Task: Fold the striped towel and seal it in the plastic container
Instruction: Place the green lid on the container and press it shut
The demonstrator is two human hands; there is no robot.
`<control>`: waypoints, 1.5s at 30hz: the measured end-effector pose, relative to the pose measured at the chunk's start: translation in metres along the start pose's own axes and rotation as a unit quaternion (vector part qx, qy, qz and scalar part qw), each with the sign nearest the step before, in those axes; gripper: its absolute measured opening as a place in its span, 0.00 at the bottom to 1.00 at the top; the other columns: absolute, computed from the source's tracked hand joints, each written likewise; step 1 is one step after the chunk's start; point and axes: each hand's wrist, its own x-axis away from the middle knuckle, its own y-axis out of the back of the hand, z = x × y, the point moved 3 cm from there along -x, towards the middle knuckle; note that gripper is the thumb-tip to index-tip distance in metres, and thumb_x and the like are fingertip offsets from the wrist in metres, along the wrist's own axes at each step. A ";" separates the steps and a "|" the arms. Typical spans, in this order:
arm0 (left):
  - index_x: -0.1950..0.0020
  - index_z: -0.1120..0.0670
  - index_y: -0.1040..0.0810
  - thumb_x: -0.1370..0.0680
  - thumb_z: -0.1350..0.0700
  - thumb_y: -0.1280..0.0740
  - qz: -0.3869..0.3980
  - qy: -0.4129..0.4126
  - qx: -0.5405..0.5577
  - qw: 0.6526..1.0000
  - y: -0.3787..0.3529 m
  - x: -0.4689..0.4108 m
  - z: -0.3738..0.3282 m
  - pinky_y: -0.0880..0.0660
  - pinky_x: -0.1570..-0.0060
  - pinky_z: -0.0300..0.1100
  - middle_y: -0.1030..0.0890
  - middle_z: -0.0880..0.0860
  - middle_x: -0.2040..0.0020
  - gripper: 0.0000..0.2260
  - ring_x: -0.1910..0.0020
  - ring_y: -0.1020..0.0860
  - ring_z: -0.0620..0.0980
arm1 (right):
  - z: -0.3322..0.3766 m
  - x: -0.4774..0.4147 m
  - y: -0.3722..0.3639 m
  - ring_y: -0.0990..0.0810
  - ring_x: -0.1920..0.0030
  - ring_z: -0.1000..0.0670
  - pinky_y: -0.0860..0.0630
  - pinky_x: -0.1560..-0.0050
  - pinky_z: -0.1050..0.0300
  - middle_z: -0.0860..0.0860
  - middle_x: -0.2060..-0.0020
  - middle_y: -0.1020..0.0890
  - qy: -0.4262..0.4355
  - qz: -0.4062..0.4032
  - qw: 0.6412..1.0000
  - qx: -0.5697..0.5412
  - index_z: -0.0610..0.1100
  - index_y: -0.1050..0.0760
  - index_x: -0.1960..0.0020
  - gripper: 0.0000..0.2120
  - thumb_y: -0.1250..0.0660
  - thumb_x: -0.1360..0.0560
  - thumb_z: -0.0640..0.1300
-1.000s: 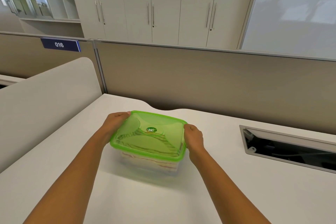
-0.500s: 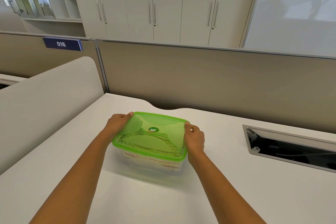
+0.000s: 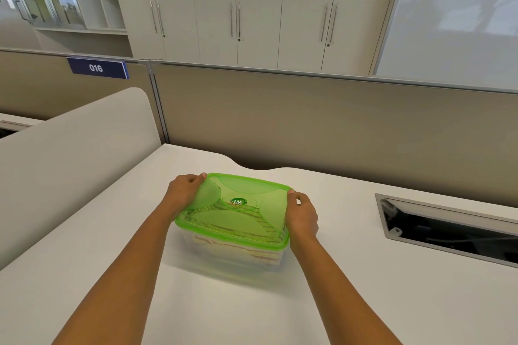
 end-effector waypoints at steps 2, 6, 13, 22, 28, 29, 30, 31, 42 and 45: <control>0.41 0.61 0.22 0.20 0.48 0.42 0.002 0.002 0.000 1.000 -0.001 -0.001 0.000 0.35 0.52 0.41 0.23 0.56 0.50 0.19 0.50 0.28 0.55 | 0.001 0.000 0.000 0.25 0.42 0.41 0.31 0.43 0.52 0.43 0.41 0.22 -0.006 -0.001 1.000 -0.012 0.47 0.28 0.38 0.18 0.46 0.21 0.54; 0.53 0.56 0.20 0.20 0.48 0.41 0.014 0.010 0.011 1.000 -0.001 -0.003 0.003 0.35 0.52 0.42 0.25 0.52 0.58 0.15 0.52 0.30 0.53 | 0.001 0.000 0.000 0.25 0.42 0.41 0.31 0.42 0.51 0.43 0.41 0.23 -0.015 -0.001 1.000 -0.025 0.46 0.28 0.38 0.17 0.45 0.21 0.53; 0.55 0.59 0.21 0.20 0.45 0.44 0.009 -0.003 -0.082 0.997 0.004 0.000 -0.003 0.34 0.56 0.45 0.23 0.57 0.59 0.20 0.54 0.28 0.57 | 0.001 0.000 -0.002 0.24 0.42 0.41 0.29 0.42 0.49 0.43 0.41 0.22 -0.017 -0.012 1.000 -0.021 0.46 0.28 0.38 0.18 0.45 0.21 0.54; 0.36 0.64 0.28 0.19 0.52 0.52 -0.080 0.133 -0.194 0.969 0.009 0.027 0.002 0.32 0.40 0.49 0.27 0.64 0.36 0.22 0.38 0.28 0.63 | 0.003 0.007 -0.005 0.22 0.46 0.39 0.26 0.44 0.48 0.41 0.44 0.21 -0.026 -0.020 0.999 -0.024 0.46 0.28 0.38 0.18 0.47 0.21 0.54; 0.39 0.66 0.29 0.22 0.64 0.50 -0.048 0.118 -0.196 0.972 0.008 0.022 0.010 0.30 0.45 0.49 0.26 0.64 0.37 0.16 0.39 0.28 0.63 | 0.004 0.007 -0.003 0.24 0.44 0.39 0.28 0.44 0.49 0.41 0.42 0.22 -0.018 -0.022 0.999 -0.016 0.46 0.28 0.37 0.18 0.47 0.21 0.53; 0.38 0.65 0.30 0.22 0.65 0.50 -0.050 0.110 -0.208 0.971 0.008 0.023 0.009 0.29 0.45 0.49 0.26 0.63 0.37 0.16 0.39 0.28 0.63 | 0.004 0.007 -0.003 0.23 0.44 0.39 0.28 0.44 0.48 0.41 0.43 0.22 -0.018 -0.023 0.999 -0.018 0.46 0.28 0.37 0.18 0.47 0.21 0.53; 0.38 0.65 0.30 0.23 0.66 0.49 -0.049 0.107 -0.216 0.969 0.008 0.023 0.008 0.29 0.45 0.49 0.26 0.63 0.37 0.16 0.39 0.28 0.63 | 0.004 0.008 -0.004 0.23 0.45 0.39 0.27 0.44 0.48 0.41 0.43 0.22 -0.019 -0.024 0.999 -0.019 0.46 0.28 0.37 0.19 0.47 0.21 0.54; 0.38 0.65 0.30 0.23 0.66 0.49 -0.047 0.105 -0.224 0.968 0.008 0.023 0.008 0.29 0.44 0.49 0.26 0.63 0.37 0.16 0.38 0.28 0.63 | 0.004 0.008 -0.004 0.23 0.45 0.38 0.27 0.44 0.48 0.41 0.43 0.22 -0.019 -0.025 0.999 -0.019 0.46 0.28 0.38 0.19 0.47 0.21 0.54; 0.39 0.67 0.27 0.19 0.54 0.51 -0.110 0.154 -0.102 0.977 0.003 0.029 0.014 0.31 0.45 0.50 0.25 0.65 0.39 0.21 0.40 0.27 0.64 | 0.004 0.013 0.000 0.23 0.44 0.39 0.28 0.43 0.48 0.42 0.42 0.22 -0.022 -0.030 0.999 -0.025 0.45 0.27 0.38 0.21 0.46 0.22 0.57; 0.40 0.67 0.26 0.19 0.52 0.50 -0.127 0.172 -0.085 0.973 0.001 0.033 0.012 0.31 0.42 0.51 0.25 0.66 0.39 0.22 0.40 0.26 0.64 | 0.005 0.022 0.006 0.26 0.40 0.39 0.30 0.42 0.48 0.42 0.39 0.24 -0.034 -0.025 0.999 -0.020 0.44 0.29 0.37 0.23 0.48 0.21 0.58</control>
